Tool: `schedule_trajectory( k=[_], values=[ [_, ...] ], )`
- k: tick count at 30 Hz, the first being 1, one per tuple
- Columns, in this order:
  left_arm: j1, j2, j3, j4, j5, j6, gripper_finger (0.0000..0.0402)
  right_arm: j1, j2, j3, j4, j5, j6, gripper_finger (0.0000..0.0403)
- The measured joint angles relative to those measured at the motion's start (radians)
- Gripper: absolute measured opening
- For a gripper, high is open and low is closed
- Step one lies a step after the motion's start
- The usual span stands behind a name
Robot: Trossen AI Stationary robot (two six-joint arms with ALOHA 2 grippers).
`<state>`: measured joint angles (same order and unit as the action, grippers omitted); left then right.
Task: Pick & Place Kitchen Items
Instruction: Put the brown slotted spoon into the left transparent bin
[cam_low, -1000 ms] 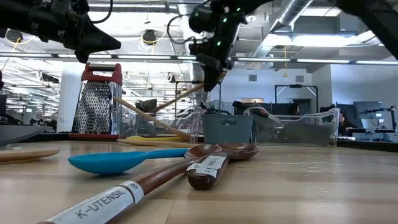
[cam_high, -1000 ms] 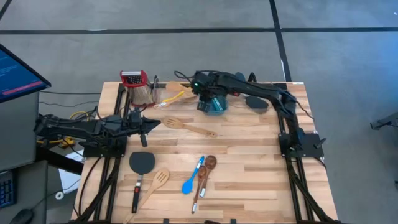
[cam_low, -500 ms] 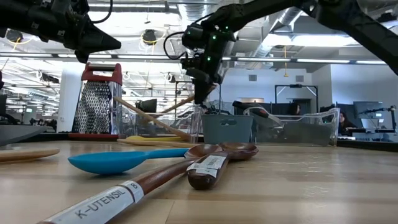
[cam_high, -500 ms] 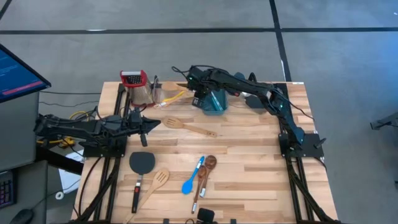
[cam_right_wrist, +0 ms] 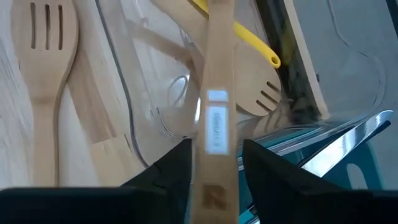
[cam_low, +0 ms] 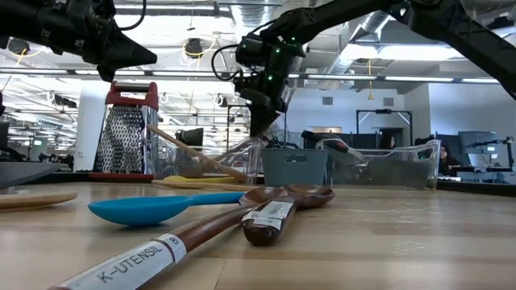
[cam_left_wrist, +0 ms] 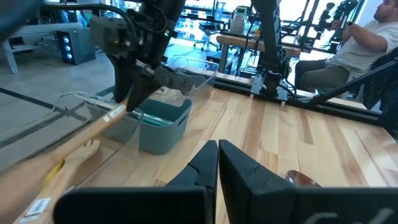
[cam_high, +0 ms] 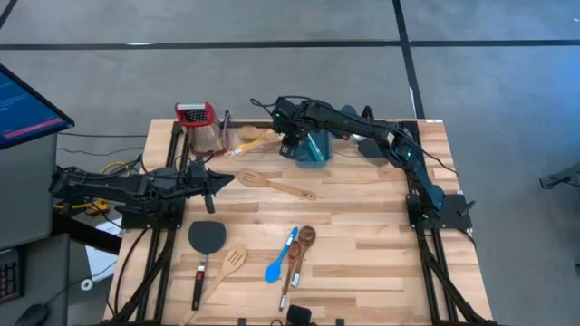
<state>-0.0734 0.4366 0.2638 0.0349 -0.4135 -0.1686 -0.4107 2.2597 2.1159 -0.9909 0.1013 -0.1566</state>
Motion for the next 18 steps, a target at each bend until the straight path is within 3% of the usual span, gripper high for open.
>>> schedule_trajectory(
  k=[6,10,14,18],
  values=[
    [0.0,0.0,0.0,0.0,0.0,0.0,0.0002,0.006,0.0,0.0,-0.015,0.002,-0.047,0.0173],
    [0.0,0.0,0.0,-0.001,0.0,0.0,0.0002,0.012,0.0,0.048,-0.136,0.003,-0.059,0.0181],
    [0.0,0.0,0.0,-0.001,0.0,0.0,0.0002,0.023,-0.001,0.126,-0.287,0.005,-0.063,0.017],
    [0.0,0.002,0.0,-0.001,0.0,0.0,0.0002,0.04,-0.001,0.232,-0.417,0.008,-0.056,0.0134]
  ],
)
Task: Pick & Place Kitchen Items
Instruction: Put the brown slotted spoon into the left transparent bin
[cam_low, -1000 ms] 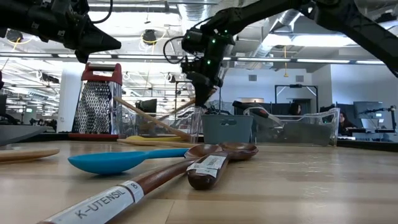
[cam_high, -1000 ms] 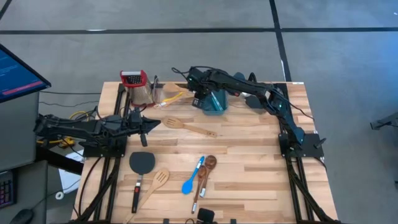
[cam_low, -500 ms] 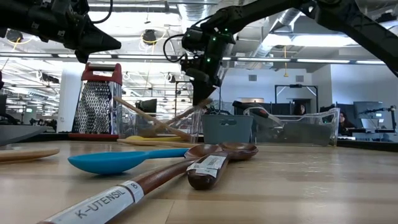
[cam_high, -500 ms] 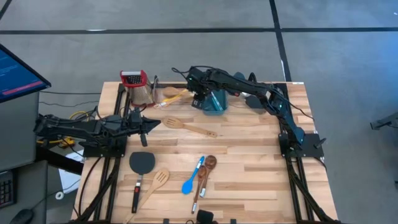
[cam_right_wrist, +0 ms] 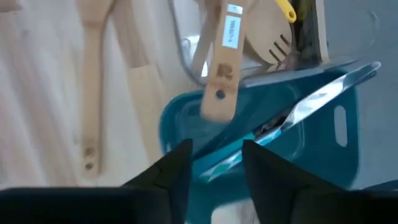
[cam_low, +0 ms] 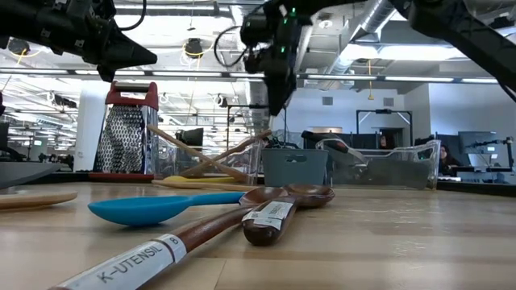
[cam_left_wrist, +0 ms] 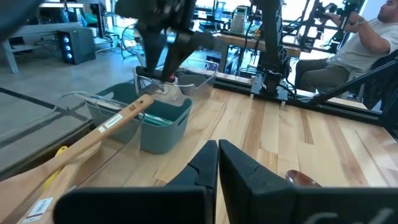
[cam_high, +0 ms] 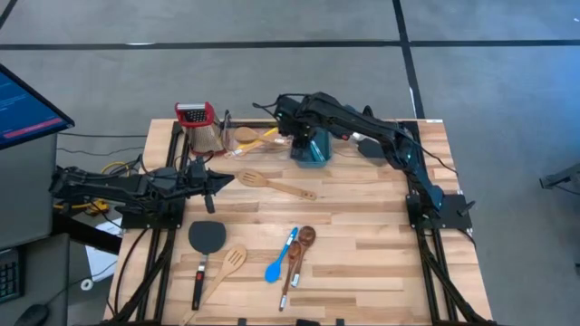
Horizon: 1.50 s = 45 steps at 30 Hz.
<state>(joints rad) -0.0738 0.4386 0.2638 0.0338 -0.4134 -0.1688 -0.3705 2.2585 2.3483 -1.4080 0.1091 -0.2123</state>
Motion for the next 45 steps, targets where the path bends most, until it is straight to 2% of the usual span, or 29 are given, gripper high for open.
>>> schedule_trajectory(
  k=[8,10,14,20,23,31,39,45],
  values=[
    [0.0,0.019,0.0,-0.001,0.0,0.0,0.0002,0.064,-0.109,-0.015,-0.066,-0.005,0.019,0.0018],
    [0.0,0.026,0.0,0.0,0.0,-0.001,0.0002,0.088,-0.131,-0.016,-0.055,-0.014,0.019,0.0006],
    [0.0,0.045,0.001,0.0,0.0,-0.023,0.0002,0.143,-0.17,-0.015,-0.026,-0.065,0.019,0.0015],
    [0.0,0.082,0.001,0.001,0.04,-0.047,0.0002,0.212,-0.179,-0.016,-0.01,-0.134,-0.004,0.0003],
    [0.0,0.094,0.001,0.0,0.078,-0.052,0.0002,0.237,-0.179,-0.016,-0.009,-0.139,-0.005,0.0004],
    [-0.031,0.132,0.001,0.0,0.081,-0.074,0.0002,0.278,-0.184,-0.018,0.016,-0.139,-0.008,0.0001],
    [-0.087,0.133,0.001,0.006,0.076,-0.074,0.0002,0.312,-0.189,-0.017,0.197,-0.138,-0.042,0.0001],
    [-0.111,0.133,0.001,0.011,0.037,-0.073,0.0002,0.329,-0.189,-0.017,0.398,-0.138,-0.079,0.0]
  ],
)
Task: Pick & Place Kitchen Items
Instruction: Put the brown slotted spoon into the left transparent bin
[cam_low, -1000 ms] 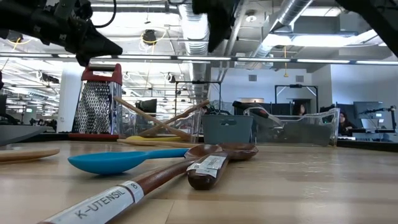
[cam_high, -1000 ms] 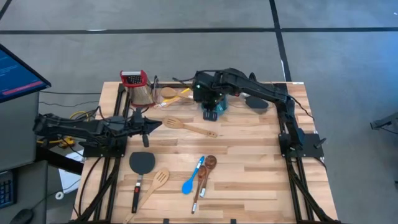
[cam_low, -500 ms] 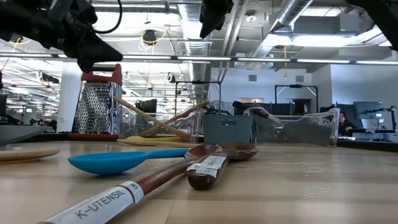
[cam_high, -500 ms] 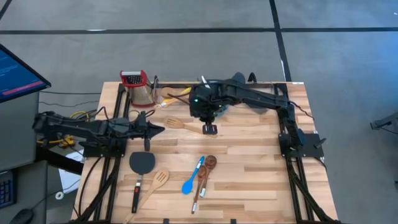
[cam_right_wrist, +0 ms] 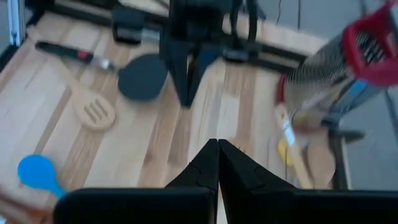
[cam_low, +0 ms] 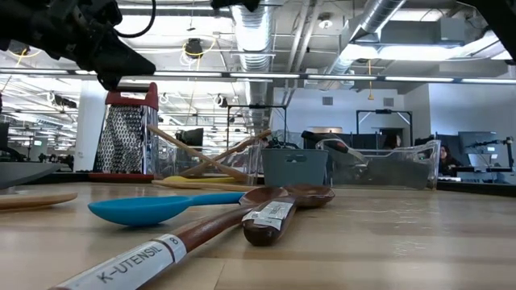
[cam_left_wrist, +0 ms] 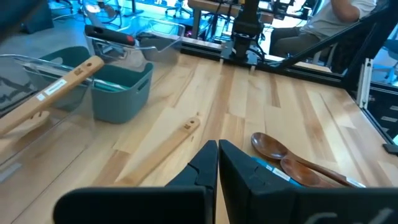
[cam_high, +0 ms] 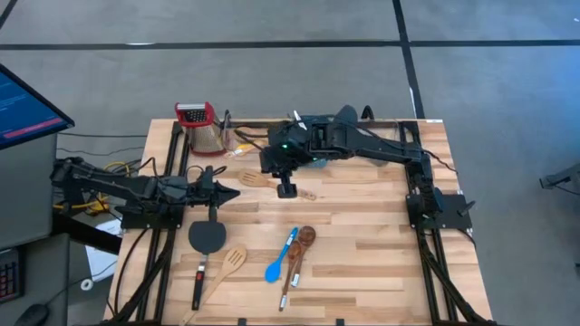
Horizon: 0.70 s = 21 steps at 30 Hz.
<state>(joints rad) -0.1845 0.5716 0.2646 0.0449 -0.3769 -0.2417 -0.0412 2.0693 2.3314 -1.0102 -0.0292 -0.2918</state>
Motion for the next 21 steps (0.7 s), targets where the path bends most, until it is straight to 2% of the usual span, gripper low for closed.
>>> schedule_trajectory(
  k=[12,17,21],
  values=[
    [-0.015,0.0,0.0,0.004,-0.001,0.001,0.0002,0.037,0.0,-0.001,-0.059,-0.001,0.004,0.0],
    [-0.015,0.0,0.0,0.007,0.0,0.001,0.0002,0.04,0.0,-0.119,0.161,-0.001,0.006,0.0],
    [-0.015,0.0,0.0,0.007,0.0,0.001,0.0002,0.027,-0.006,-0.226,0.391,-0.003,0.074,0.0]
  ],
)
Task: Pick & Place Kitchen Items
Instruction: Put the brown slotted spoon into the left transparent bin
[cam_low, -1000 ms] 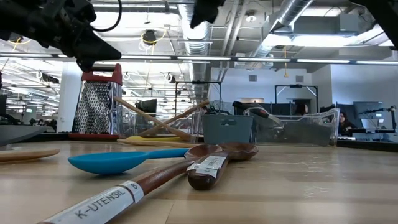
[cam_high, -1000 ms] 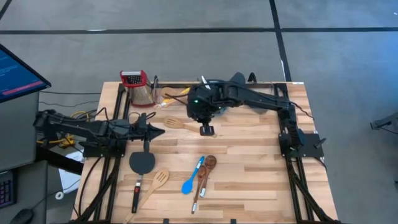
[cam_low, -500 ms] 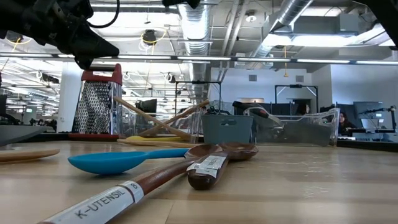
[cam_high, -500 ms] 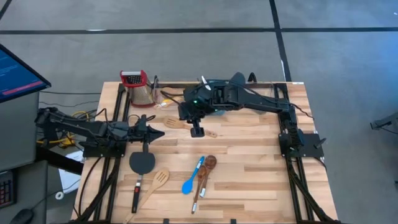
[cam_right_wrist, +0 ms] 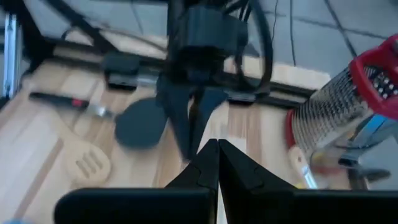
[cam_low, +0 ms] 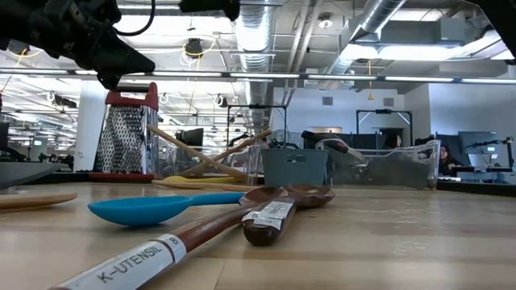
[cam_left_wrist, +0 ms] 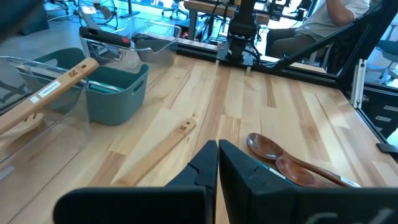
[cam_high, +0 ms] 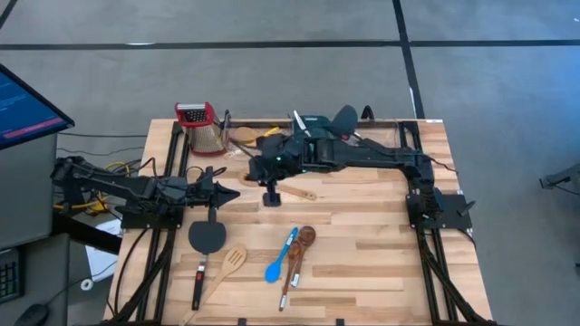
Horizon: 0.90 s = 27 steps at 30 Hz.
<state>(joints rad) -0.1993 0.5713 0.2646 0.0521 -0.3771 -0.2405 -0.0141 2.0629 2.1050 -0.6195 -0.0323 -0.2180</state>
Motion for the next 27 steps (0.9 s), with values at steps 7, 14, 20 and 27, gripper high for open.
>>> schedule_trajectory(
  k=[7,14,20,27],
  values=[
    [0.0,0.0,0.0,-0.001,0.0,0.0,0.0002,0.024,0.002,-0.228,0.123,-0.027,0.069,0.0],
    [0.0,0.0,0.0,-0.003,0.0,0.0,0.0002,0.078,-0.087,-0.568,0.378,-0.03,0.108,0.0],
    [0.0,0.0,0.0,-0.005,0.0,0.001,0.0002,0.092,-0.216,-0.879,0.629,-0.027,0.186,0.0],
    [0.004,0.0,-0.001,-0.002,0.0,0.058,0.0002,0.09,-0.422,-1.144,0.848,-0.018,0.193,0.0]
  ],
)
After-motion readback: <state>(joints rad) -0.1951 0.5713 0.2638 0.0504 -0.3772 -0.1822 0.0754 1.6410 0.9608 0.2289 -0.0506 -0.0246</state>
